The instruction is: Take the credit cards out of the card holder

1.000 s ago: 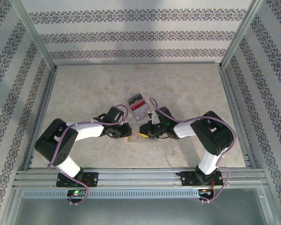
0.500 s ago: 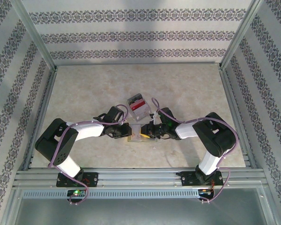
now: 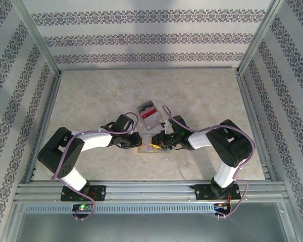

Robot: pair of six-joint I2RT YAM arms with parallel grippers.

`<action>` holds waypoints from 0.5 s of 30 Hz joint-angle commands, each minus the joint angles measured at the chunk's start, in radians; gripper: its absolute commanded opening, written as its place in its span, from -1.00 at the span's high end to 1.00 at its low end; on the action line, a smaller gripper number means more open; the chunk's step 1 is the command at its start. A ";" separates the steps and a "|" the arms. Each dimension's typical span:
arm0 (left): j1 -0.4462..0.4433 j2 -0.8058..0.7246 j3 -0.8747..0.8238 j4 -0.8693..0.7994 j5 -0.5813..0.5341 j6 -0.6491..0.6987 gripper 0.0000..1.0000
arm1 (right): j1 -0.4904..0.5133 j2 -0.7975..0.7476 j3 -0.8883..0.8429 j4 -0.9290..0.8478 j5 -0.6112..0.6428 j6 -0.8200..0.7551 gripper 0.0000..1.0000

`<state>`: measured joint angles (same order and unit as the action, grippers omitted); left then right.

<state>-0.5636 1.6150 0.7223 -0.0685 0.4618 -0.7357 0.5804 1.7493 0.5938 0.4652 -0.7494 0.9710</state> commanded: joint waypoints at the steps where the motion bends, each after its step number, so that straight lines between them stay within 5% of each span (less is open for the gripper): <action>1: -0.011 0.034 -0.002 -0.097 -0.066 0.028 0.73 | 0.011 -0.002 0.015 0.035 -0.028 0.002 0.68; 15: -0.012 0.040 0.007 -0.123 -0.083 0.035 0.73 | -0.002 -0.011 -0.003 0.030 -0.023 -0.006 0.93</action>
<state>-0.5636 1.6161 0.7326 -0.0883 0.4530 -0.7250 0.5781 1.7493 0.5934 0.4614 -0.7494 0.9707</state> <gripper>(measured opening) 0.136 0.047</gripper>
